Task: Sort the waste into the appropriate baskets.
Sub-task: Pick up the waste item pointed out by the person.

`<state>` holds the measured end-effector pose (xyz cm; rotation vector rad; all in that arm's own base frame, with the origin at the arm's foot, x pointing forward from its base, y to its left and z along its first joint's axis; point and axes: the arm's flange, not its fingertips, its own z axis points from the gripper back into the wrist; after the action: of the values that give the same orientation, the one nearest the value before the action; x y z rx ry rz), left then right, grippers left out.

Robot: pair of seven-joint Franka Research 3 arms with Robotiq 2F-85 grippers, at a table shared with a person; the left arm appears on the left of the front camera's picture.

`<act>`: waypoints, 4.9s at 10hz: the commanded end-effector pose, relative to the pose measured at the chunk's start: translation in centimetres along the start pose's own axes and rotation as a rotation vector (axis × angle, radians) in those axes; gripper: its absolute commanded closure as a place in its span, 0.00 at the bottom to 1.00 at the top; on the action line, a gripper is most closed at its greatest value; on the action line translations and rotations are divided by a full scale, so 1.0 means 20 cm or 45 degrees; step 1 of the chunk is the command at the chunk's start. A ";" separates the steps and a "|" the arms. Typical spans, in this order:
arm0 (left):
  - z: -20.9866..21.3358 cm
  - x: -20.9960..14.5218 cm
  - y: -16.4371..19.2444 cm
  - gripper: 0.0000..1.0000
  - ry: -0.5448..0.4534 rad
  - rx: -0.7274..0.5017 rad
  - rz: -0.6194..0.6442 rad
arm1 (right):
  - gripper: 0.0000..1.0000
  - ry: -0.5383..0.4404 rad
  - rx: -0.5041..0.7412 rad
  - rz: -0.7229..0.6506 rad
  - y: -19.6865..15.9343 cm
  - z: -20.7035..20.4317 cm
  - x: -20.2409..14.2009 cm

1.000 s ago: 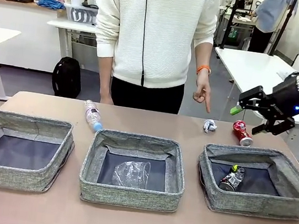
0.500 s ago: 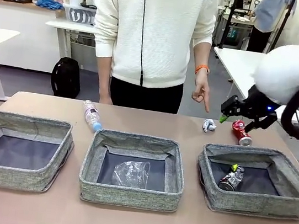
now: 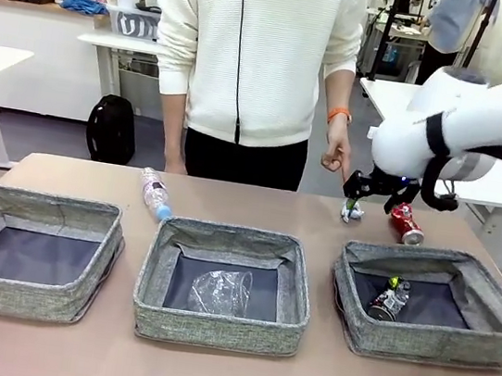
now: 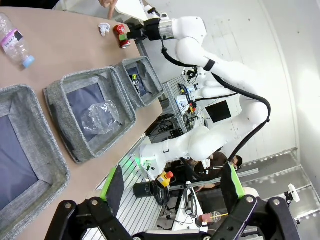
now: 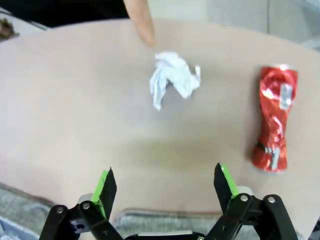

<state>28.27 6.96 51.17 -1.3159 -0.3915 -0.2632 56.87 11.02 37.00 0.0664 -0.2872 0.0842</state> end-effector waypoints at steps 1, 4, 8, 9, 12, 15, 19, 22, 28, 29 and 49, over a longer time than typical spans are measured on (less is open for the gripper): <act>0.00 0.00 -0.01 0.00 -0.013 -0.023 -0.010 | 0.00 -0.158 -0.091 0.018 -0.02 -0.16 0.05; 0.00 0.00 -0.01 0.00 -0.013 -0.023 -0.010 | 0.00 -0.287 0.051 0.007 -0.11 -0.34 0.08; 0.00 0.00 -0.01 0.00 -0.013 -0.023 -0.010 | 0.00 -0.283 0.234 -0.093 -0.16 -0.50 0.12; 0.00 0.00 -0.01 0.00 -0.013 -0.023 -0.010 | 0.00 -0.282 0.233 -0.097 -0.16 -0.51 0.13; 0.00 0.00 -0.01 0.00 -0.013 -0.023 -0.010 | 0.00 -0.293 0.235 -0.129 -0.17 -0.51 0.13; 0.00 0.00 -0.01 0.00 -0.013 -0.023 -0.010 | 0.18 -0.278 0.231 -0.161 -0.19 -0.51 0.13; 0.00 0.00 -0.01 0.00 -0.013 -0.023 -0.010 | 1.00 -0.248 0.227 -0.150 -0.20 -0.50 0.14; 0.00 0.00 -0.01 0.00 -0.013 -0.023 -0.010 | 1.00 -0.241 0.236 -0.154 -0.20 -0.50 0.14; 0.00 0.00 -0.01 0.00 -0.013 -0.023 -0.010 | 1.00 -0.226 0.236 -0.158 -0.23 -0.44 0.12; 0.00 0.00 -0.01 0.00 -0.013 -0.023 -0.010 | 1.00 -0.171 0.259 -0.142 -0.26 -0.32 0.08; 0.00 0.00 -0.01 0.00 -0.013 -0.023 -0.010 | 0.87 0.256 -0.186 -0.014 1.17 2.06 -0.61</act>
<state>28.27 6.94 51.19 -1.3158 -0.3911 -0.2641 29.23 27.13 71.50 -0.0630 -0.1109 -0.0765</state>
